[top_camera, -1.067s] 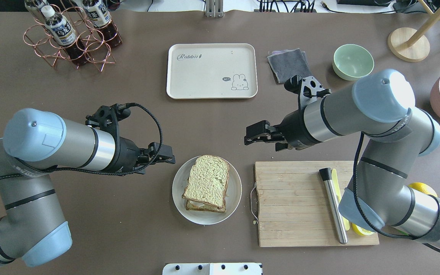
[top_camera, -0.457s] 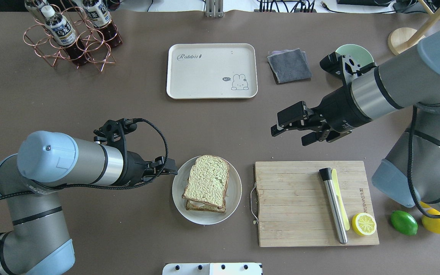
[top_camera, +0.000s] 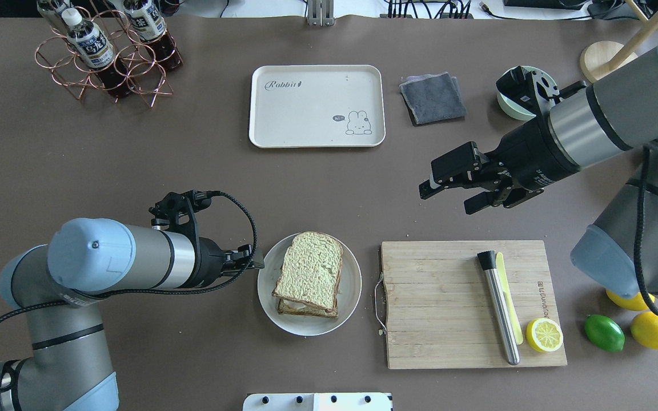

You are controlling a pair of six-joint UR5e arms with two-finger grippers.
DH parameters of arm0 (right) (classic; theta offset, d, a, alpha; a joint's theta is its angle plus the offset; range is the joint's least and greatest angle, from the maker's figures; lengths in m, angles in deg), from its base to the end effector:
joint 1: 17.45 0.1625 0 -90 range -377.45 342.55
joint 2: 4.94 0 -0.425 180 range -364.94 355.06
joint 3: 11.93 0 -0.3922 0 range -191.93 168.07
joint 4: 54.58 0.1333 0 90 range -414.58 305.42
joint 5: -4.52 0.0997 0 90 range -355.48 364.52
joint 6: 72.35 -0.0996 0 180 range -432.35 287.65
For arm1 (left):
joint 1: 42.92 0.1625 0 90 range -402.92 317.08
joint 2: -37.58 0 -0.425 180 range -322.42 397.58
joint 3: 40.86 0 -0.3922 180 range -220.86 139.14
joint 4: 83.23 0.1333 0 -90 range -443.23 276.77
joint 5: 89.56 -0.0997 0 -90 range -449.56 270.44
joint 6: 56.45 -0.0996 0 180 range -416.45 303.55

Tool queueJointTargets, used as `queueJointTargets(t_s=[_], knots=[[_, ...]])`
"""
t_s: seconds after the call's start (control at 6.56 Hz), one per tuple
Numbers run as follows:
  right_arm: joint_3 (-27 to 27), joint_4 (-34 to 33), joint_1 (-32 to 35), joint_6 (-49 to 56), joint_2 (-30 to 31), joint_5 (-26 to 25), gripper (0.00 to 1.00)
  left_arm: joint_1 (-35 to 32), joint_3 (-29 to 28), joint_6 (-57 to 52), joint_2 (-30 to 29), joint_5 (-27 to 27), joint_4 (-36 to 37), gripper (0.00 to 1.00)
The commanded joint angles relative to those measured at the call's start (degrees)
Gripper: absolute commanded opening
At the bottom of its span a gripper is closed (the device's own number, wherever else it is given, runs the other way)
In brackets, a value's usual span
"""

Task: Make sandwich and place on tray
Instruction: 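Raise the right gripper away from the plate toward the green bowl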

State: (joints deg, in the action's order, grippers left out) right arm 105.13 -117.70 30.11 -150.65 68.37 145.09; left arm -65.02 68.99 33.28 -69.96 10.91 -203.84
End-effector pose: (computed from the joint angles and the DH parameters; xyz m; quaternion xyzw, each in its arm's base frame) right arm -0.2945 -0.4056 0.2253 -0.0445 -0.6266 -0.0078 0.7780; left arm 0.4828 -0.3204 0.2738 0.0338 0.5610 -0.1062 0.8203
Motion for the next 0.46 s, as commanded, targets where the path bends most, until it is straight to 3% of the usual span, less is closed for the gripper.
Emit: queueJointTargets(t_s=[0.0, 0.3], knots=[[-0.34, 0.01, -0.10, 0.25, 0.08, -0.11, 0.99, 0.92, -2.78, 0.01, -0.04, -2.03, -2.86, 0.56], [-0.43, 0.01, -0.27, 1.04, 0.69, -0.55, 0.99, 1.00, -5.25, 0.01, -0.13, -2.04, -5.68, 0.56]])
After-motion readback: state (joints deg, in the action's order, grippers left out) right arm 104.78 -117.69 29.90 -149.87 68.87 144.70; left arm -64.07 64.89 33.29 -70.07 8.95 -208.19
